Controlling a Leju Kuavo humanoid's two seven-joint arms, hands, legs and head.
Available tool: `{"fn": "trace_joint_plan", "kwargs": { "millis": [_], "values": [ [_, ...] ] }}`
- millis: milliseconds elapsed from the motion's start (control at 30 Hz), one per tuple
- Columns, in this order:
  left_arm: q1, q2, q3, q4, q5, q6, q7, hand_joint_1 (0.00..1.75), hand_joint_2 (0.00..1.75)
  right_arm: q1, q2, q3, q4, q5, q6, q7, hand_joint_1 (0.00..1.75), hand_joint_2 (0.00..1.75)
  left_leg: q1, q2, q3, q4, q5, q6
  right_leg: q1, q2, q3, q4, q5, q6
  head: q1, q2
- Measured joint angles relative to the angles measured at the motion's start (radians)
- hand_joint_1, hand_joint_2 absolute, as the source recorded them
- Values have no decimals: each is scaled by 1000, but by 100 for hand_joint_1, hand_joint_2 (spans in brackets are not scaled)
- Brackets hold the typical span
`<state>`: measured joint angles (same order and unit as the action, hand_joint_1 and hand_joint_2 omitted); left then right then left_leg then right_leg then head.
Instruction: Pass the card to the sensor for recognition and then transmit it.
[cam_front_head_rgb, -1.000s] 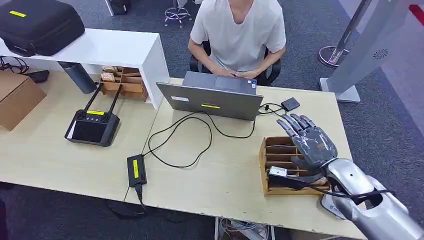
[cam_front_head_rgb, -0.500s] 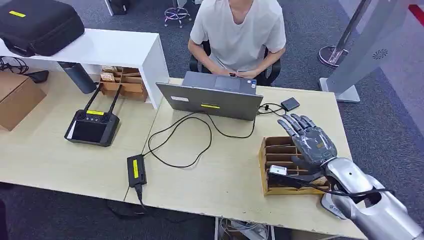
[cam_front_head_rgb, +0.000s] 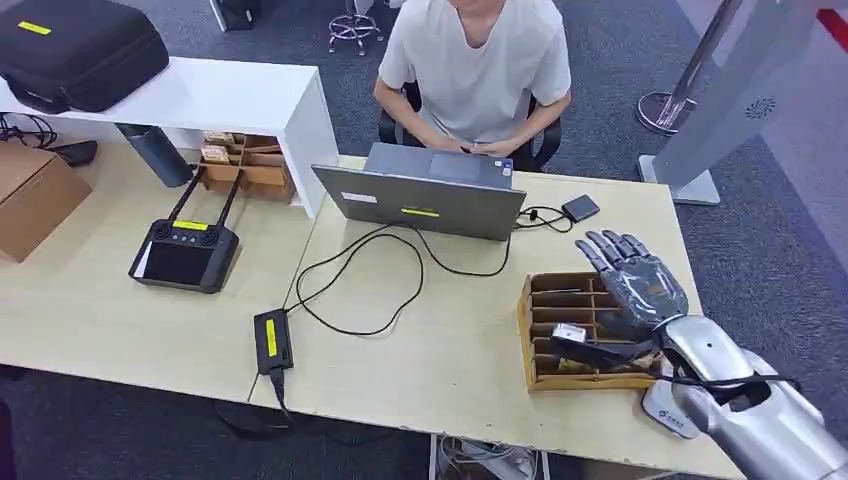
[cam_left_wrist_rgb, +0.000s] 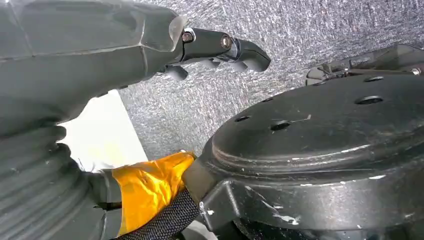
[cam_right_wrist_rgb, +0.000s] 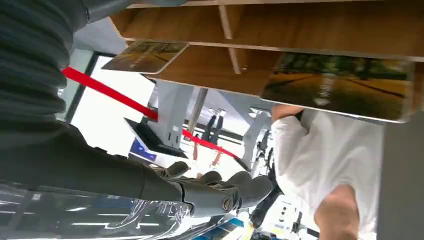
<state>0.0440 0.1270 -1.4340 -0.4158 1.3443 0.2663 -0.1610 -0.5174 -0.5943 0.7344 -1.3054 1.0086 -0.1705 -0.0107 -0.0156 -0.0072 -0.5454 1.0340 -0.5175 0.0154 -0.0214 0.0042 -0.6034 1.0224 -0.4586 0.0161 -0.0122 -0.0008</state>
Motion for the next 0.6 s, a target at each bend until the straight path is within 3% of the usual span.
{"fn": "trace_joint_plan", "kwargs": {
  "millis": [600],
  "values": [
    [0,0,0,0,17,6,0,0,175,-3,-12,-51,73,29,-6,18,0,175,0,0,0,0,0,0,0,0,0,0,0,0,0,0]
  ]
}}
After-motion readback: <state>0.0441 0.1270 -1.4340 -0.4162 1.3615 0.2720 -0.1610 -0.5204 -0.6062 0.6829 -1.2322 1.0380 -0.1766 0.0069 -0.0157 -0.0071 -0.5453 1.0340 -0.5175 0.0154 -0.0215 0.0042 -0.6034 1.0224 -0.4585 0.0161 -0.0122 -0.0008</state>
